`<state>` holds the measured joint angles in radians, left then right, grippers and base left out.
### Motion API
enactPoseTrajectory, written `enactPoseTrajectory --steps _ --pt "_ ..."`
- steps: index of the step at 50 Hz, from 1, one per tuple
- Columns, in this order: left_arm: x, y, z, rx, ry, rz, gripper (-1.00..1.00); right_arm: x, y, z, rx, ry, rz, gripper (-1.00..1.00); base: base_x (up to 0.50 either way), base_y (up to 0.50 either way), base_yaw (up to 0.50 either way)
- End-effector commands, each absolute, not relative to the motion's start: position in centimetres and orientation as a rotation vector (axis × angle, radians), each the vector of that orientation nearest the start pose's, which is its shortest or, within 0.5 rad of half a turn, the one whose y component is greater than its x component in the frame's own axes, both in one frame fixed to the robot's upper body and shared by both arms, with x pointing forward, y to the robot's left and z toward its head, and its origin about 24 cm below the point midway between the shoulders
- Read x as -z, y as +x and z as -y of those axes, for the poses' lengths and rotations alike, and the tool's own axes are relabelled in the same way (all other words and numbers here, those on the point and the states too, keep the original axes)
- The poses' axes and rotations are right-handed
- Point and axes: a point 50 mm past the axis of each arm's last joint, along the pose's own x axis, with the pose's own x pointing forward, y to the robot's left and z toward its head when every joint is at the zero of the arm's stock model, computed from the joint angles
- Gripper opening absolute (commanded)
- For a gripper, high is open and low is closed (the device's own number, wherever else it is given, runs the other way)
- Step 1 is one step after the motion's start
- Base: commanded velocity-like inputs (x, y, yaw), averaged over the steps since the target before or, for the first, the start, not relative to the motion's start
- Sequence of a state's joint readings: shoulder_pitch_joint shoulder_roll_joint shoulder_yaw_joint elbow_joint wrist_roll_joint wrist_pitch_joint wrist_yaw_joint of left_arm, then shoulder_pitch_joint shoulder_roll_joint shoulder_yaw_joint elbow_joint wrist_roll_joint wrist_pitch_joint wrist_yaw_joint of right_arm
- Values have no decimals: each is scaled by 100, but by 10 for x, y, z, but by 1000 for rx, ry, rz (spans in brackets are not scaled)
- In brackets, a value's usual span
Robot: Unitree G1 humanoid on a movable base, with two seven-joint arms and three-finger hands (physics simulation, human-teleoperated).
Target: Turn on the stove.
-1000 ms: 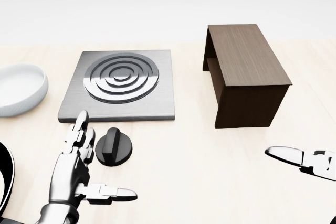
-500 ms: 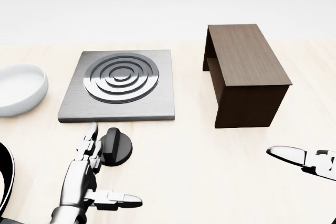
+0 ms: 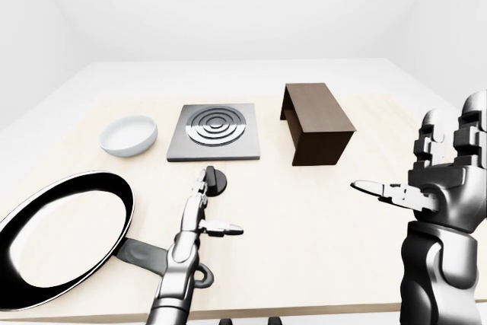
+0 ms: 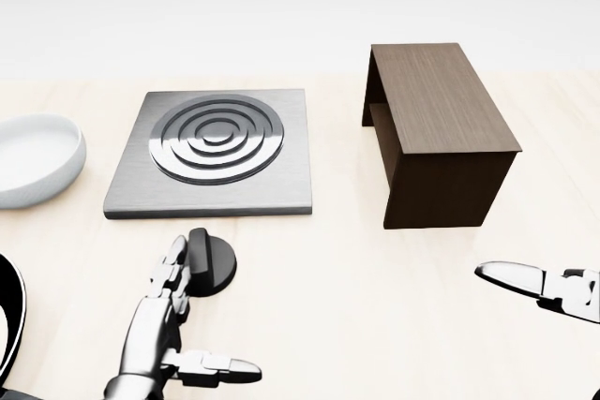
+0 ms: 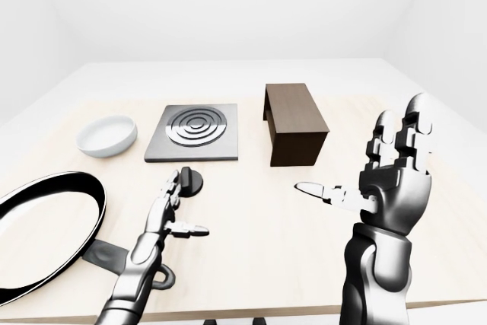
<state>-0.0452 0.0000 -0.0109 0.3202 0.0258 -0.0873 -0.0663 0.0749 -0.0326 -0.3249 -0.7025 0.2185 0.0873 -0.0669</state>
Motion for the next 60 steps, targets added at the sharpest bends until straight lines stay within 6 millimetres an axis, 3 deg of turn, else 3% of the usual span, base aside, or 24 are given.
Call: enactPoseTrajectory --steps 1,12,24,28,40,51,56,60 --pt "10 248 -131 122 21 -172 100 -175 192 221 304 76 565 100 0 0 0" --pt "6 241 -120 161 23 -149 100 -175 192 221 304 76 561 100 0 0 0" --pt "-3 246 -115 176 31 -112 100 -174 192 221 304 78 559 100 0 0 0" --pt "-3 268 -119 150 50 -122 100 -173 193 220 301 79 553 100 0 0 0" --pt "0 300 -119 129 131 -177 100 -178 191 221 303 82 577 100 0 0 0" --pt "7 310 -118 134 142 -239 100 -176 192 221 302 83 568 100 0 0 0" --pt "-13 306 -117 148 117 -126 100 -175 193 221 301 84 562 100 0 0 0" --pt "-47 293 -115 167 85 33 100 -175 192 220 300 84 565 100 0 0 0"
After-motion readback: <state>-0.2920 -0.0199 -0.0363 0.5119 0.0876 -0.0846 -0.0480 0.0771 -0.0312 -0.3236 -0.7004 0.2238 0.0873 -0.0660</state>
